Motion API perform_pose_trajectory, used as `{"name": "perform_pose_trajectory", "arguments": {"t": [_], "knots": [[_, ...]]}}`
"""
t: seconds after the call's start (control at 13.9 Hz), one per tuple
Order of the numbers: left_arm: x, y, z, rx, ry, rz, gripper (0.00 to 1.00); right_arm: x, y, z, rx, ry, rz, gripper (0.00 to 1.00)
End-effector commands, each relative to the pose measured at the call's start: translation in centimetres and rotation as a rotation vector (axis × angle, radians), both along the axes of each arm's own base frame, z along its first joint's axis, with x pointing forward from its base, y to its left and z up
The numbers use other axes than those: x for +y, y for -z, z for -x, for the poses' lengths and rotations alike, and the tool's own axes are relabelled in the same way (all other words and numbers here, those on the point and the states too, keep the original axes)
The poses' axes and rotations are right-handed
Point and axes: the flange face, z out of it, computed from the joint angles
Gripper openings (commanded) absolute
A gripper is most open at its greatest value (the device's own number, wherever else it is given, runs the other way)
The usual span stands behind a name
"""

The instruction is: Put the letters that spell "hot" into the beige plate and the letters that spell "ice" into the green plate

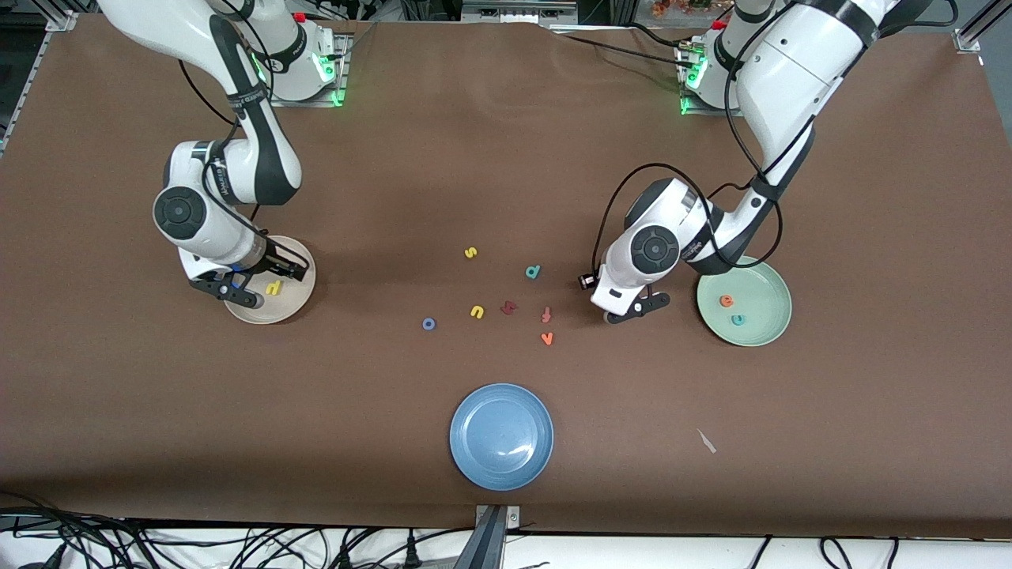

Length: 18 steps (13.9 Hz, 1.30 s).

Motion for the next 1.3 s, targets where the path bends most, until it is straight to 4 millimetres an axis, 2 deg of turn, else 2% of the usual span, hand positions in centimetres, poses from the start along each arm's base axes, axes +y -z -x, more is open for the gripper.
{"name": "perform_pose_trajectory", "arguments": {"t": [0.0,0.14,0.29,0.36,0.43,0.5,0.58,0.72,0.86,1.01,1.15,1.22], "knots": [[-0.2,-0.4,1.2,0.004,-0.019,-0.007,0.51,5.6,-0.6,-1.4,-0.034,0.022,-0.026,1.0],[-0.1,0.3,1.7,0.012,-0.011,-0.014,0.46,9.9,-0.2,-2.6,-0.034,0.016,-0.036,1.0],[-0.1,0.5,1.8,0.011,-0.011,-0.012,0.45,13.7,-0.3,-3.8,-0.039,0.011,-0.054,1.0],[-0.2,0.6,1.9,0.012,-0.009,-0.012,0.39,15.1,-0.2,-4.3,-0.045,0.024,-0.065,1.0],[-0.2,0.6,2.0,0.012,-0.008,-0.013,0.21,16.5,-0.1,-4.7,-0.049,0.029,-0.079,1.0],[-0.2,0.7,2.1,0.016,-0.007,-0.015,0.07,18.1,0.4,-4.8,-0.048,0.03,-0.094,1.0],[-0.2,0.6,2.1,0.013,-0.007,-0.015,0.0,19.2,0.8,-5.1,-0.047,0.032,-0.108,1.0],[0.3,-0.4,1.5,0.005,-0.012,-0.018,0.0,22.0,1.6,-5.5,-0.05,0.01,-0.13,1.0],[1.6,-2.8,0.9,0.017,0.0,-0.05,0.0,23.1,2.8,-5.9,-0.052,-0.015,-0.121,1.0],[4.2,-5.4,-0.2,0.054,0.047,-0.081,0.0,24.3,3.8,-6.2,-0.054,-0.033,-0.12,1.0],[6.8,-7.2,-0.8,0.078,0.097,-0.09,0.0,25.4,5.1,-6.5,-0.039,-0.055,-0.108,1.0],[8.7,-7.8,-1.4,0.087,0.123,-0.082,0.0,26.3,5.7,-6.5,-0.034,-0.066,-0.105,1.0]]}}
